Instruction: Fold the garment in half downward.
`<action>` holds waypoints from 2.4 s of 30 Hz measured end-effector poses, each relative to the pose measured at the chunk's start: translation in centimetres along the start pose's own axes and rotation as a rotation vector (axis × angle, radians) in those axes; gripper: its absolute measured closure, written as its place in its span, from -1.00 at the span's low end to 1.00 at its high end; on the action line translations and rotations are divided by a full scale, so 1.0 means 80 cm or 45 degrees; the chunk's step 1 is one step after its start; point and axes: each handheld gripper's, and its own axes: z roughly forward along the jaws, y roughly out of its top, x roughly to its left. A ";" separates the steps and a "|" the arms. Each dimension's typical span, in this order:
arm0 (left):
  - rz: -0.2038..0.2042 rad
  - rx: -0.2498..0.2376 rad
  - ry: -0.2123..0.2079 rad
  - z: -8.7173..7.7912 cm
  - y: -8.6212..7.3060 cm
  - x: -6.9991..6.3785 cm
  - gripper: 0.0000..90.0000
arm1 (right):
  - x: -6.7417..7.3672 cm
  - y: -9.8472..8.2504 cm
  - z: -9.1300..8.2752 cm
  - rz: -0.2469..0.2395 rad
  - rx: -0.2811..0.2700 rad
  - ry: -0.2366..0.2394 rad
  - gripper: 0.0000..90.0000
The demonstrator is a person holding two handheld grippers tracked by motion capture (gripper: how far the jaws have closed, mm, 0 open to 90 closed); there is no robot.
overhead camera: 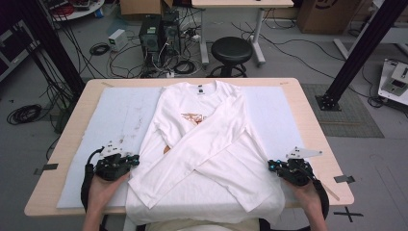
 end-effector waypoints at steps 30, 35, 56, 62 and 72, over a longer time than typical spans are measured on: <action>0.115 0.005 -0.040 -0.028 -0.015 -0.028 0.92 | 0.024 -0.026 -0.018 -0.047 -0.036 0.051 0.97; 0.128 0.004 -0.071 -0.037 -0.021 -0.029 0.92 | 0.026 -0.031 -0.024 -0.053 -0.035 0.060 0.97; 0.125 -0.021 -0.172 -0.064 -0.043 -0.042 0.91 | 0.037 -0.061 -0.057 -0.078 -0.024 0.167 0.96; 0.044 -0.055 -0.144 -0.062 -0.037 -0.033 0.30 | 0.041 -0.047 -0.053 -0.079 -0.066 0.105 0.48; 0.067 0.055 -0.090 -0.031 -0.024 -0.038 0.10 | 0.043 -0.031 -0.018 -0.063 -0.039 0.022 0.30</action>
